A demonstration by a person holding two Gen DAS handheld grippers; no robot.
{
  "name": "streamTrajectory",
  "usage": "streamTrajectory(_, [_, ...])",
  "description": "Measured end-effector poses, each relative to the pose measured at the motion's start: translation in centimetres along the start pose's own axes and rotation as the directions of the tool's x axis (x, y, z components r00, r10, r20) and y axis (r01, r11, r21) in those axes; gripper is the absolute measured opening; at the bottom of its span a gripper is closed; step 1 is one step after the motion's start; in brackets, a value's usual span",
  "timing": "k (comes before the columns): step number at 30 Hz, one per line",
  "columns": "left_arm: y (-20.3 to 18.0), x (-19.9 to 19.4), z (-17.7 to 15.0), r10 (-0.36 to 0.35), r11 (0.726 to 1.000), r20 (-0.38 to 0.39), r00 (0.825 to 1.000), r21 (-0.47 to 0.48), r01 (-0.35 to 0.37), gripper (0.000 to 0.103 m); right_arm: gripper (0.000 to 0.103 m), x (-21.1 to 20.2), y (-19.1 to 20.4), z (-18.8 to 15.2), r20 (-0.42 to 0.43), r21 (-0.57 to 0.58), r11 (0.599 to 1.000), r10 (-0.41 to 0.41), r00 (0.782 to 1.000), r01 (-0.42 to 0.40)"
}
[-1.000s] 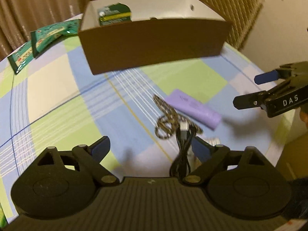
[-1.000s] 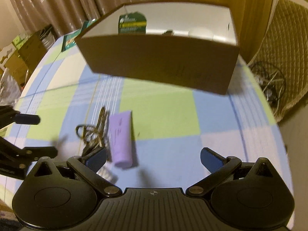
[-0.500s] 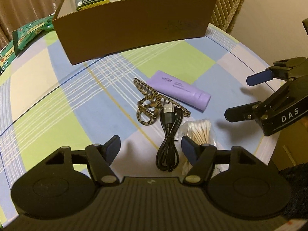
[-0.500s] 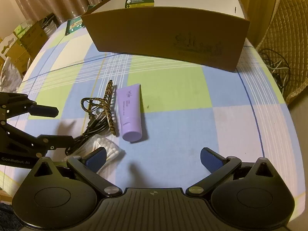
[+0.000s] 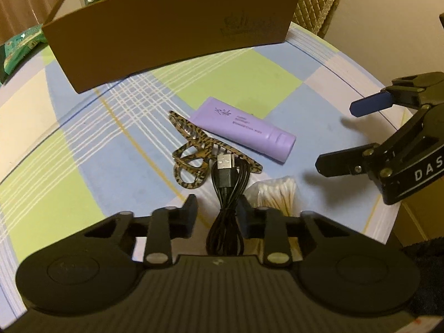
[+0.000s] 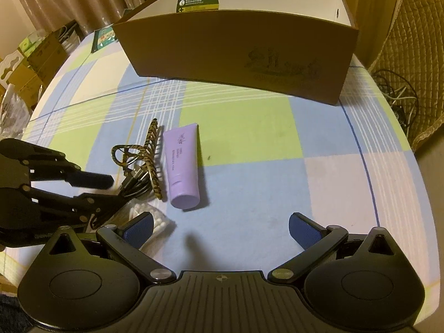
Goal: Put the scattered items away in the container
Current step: 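Grasp black USB cable with left gripper while right grasps purple cream tube, then carry USB cable with left gripper while right carries purple tube over box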
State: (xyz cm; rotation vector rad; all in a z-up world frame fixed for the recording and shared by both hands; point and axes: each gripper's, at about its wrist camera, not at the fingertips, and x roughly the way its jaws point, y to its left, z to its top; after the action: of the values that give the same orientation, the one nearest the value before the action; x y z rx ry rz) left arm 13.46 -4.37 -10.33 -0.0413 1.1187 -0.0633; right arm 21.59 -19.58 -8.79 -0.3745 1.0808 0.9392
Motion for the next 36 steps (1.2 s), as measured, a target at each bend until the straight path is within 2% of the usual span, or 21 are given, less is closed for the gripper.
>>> streamTrajectory(4, [-0.1,0.0,-0.3,-0.027,1.0,-0.002,1.0,0.009,0.027,0.011,0.101,0.0,0.0,0.1,0.004,-0.005,1.0,0.004,1.0,-0.004])
streamTrajectory(7, [0.1,-0.4,-1.0,-0.023,1.0,-0.005,1.0,0.017,0.023,0.011,0.101,0.1,0.0,0.4,0.009,-0.018,1.0,0.013,1.0,-0.013])
streamTrajectory(11, [1.2,-1.3,-2.4,-0.005,1.0,-0.015,1.0,-0.021,0.005,0.011,0.099,0.5,0.6,0.7,0.026,-0.065,0.998,0.021,0.999,-0.02])
streamTrajectory(13, [2.3,-1.7,-3.2,0.019,0.998,-0.02,1.0,-0.06,-0.02,0.011,0.079,0.8,1.1,0.8,0.042,-0.104,0.994,0.024,0.999,-0.02])
streamTrajectory(18, [5.3,-2.5,-4.2,0.076,0.977,-0.014,0.997,-0.2,-0.077,0.011,0.067,2.3,1.9,1.5,0.048,-0.148,0.988,0.057,0.997,-0.049])
streamTrajectory(23, [7.5,-2.3,-3.7,0.102,0.947,0.0,0.995,-0.306,-0.097,0.011,0.046,4.3,2.9,2.0,0.039,-0.212,0.976,0.051,0.998,-0.041])
streamTrajectory(25, [7.7,-2.0,-3.4,0.106,0.943,-0.003,0.994,-0.318,-0.101,0.013,0.031,4.8,2.8,2.0,0.03,-0.221,0.974,0.06,0.998,-0.051])
streamTrajectory(30, [7.5,-1.6,-3.4,0.112,0.943,-0.014,0.994,-0.314,-0.111,0.022,0.03,4.5,2.4,1.5,0.03,-0.236,0.972,0.012,0.999,-0.005])
streamTrajectory(33, [7.5,-1.3,-3.1,0.108,0.947,-0.014,0.994,-0.302,-0.107,0.023,0.031,4.4,2.1,1.5,0.018,-0.234,0.972,0.01,1.0,-0.006])
streamTrajectory(35, [7.3,-1.0,-2.8,0.111,0.953,-0.015,0.994,-0.284,-0.111,0.024,0.037,4.3,2.1,1.5,0.025,-0.24,0.971,0.01,1.0,-0.004])
streamTrajectory(36, [7.2,-0.8,-2.6,0.112,0.956,-0.016,0.994,-0.272,-0.112,0.024,0.046,4.4,2.1,1.6,0.033,-0.243,0.97,0.006,0.999,0.003])
